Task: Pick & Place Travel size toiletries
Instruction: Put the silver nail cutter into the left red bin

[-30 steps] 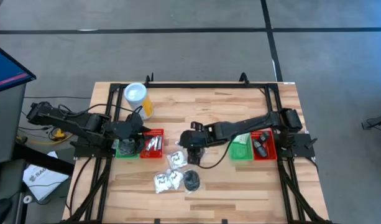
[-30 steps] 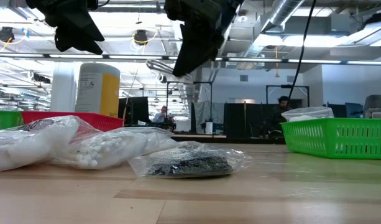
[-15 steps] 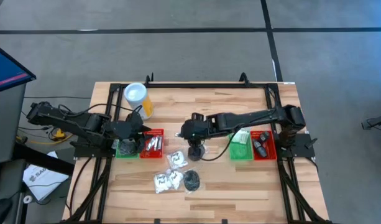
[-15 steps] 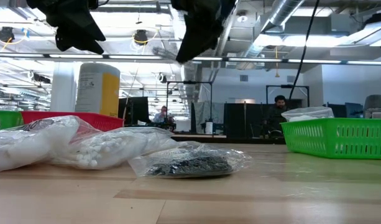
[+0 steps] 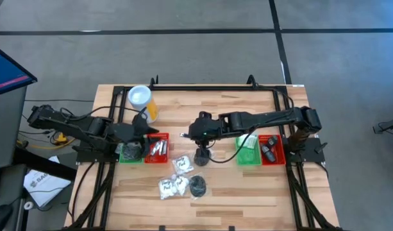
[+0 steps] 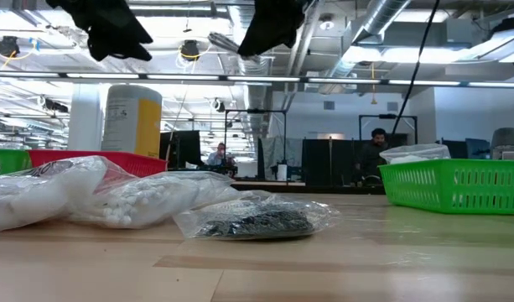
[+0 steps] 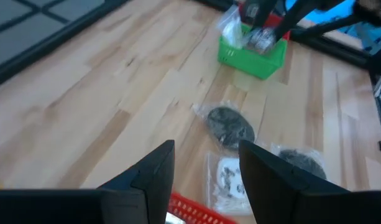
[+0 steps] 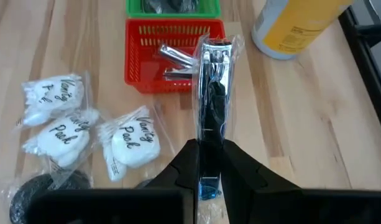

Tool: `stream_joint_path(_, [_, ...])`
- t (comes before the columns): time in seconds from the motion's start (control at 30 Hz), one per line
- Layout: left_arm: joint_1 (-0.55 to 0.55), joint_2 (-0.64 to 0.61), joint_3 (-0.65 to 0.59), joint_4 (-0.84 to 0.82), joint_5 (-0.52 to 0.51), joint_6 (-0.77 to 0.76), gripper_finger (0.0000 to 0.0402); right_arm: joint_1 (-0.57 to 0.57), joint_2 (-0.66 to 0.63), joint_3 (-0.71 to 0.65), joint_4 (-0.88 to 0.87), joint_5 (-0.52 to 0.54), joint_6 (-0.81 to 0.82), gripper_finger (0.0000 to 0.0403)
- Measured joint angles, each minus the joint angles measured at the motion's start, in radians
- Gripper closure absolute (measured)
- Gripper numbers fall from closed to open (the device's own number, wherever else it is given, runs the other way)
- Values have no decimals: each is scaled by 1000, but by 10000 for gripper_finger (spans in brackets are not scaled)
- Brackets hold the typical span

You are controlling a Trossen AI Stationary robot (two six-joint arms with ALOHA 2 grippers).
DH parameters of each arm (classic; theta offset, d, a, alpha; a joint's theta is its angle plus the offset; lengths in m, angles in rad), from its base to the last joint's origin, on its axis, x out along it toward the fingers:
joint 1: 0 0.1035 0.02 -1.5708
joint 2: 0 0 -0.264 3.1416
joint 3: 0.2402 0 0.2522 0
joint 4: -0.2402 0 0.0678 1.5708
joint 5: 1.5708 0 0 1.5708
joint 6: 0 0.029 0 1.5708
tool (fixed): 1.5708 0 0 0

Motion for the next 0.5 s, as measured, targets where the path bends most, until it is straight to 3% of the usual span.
stream_joint_path(0.5, [0,25,0,215,-24,223,231,-6,-58,0,29,0,-51,368])
